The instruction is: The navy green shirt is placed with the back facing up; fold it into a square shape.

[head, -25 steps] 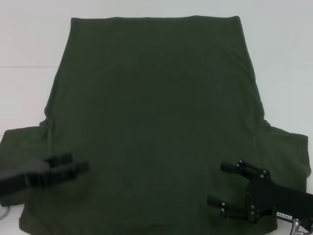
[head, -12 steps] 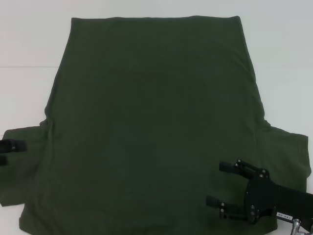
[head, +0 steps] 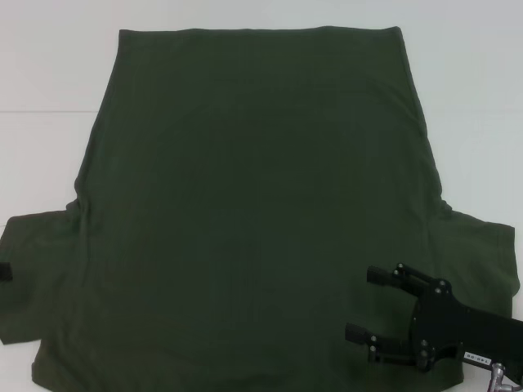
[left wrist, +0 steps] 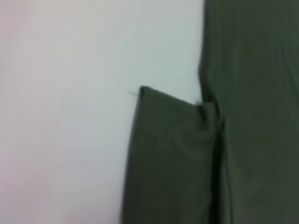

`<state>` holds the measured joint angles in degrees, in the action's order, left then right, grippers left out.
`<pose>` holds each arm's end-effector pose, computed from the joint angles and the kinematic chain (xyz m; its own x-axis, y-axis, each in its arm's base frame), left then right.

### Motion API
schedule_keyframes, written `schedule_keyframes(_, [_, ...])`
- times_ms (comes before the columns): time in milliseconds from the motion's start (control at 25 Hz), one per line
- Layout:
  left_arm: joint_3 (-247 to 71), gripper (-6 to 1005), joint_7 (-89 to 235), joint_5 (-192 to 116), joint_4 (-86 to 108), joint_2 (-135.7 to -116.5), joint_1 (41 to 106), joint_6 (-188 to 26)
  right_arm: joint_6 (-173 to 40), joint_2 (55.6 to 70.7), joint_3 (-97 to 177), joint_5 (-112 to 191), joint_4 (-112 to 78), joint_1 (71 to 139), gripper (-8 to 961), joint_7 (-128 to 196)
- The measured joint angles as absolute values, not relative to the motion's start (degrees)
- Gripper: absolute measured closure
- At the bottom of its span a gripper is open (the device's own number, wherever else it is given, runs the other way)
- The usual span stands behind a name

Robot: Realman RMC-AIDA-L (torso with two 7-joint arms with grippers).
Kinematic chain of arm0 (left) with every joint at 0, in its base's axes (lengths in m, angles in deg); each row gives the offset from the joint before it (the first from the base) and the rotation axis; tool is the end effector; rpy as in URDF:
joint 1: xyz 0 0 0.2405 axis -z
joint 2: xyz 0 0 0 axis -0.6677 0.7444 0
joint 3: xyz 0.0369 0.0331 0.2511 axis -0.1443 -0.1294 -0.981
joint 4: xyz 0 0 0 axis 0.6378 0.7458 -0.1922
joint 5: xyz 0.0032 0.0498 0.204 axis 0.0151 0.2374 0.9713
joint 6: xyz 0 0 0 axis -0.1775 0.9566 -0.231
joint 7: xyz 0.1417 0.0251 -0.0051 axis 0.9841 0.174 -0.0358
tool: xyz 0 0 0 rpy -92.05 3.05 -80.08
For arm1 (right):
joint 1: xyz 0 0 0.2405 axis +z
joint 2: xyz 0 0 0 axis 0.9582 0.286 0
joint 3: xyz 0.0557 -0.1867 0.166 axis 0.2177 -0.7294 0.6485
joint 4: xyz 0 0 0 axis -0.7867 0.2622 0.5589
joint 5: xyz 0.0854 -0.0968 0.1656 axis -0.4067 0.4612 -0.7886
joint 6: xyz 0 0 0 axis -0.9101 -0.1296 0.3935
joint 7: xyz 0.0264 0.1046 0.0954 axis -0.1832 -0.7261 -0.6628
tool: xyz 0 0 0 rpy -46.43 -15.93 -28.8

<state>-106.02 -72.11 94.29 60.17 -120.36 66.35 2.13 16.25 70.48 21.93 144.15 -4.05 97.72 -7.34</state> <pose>-0.3785 0.2947 0.1263 -0.1002 0.8812 0.4620 0.9787 0.1708 -0.1136 0.3006 0.2580 -0.0494 0.7718 -0.1521 -0.6174 -0.3734 -0.8943 -0.2465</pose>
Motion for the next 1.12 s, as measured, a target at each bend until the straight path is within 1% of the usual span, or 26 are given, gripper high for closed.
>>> schedule_keyframes(280, [-105.43, 66, -73.08, 95.62, 57.76, -120.33, 65.95, -0.73, 16.35, 70.44, 21.93, 144.15, -4.07, 97.35, 8, -7.33])
schedule_keyframes(600, [-104.65, 66, -72.72, 95.69, 53.90, -119.81, 65.97, -4.15, 16.36, 70.42, 21.95, 144.14, -4.11, 97.16, 8, -7.33])
schedule_keyframes(1120, [-104.62, 79, -73.10, 95.69, 52.78, -119.80, 66.40, -4.67, 16.35, 70.47, 22.02, 144.15, -4.14, 97.11, 8, -7.33])
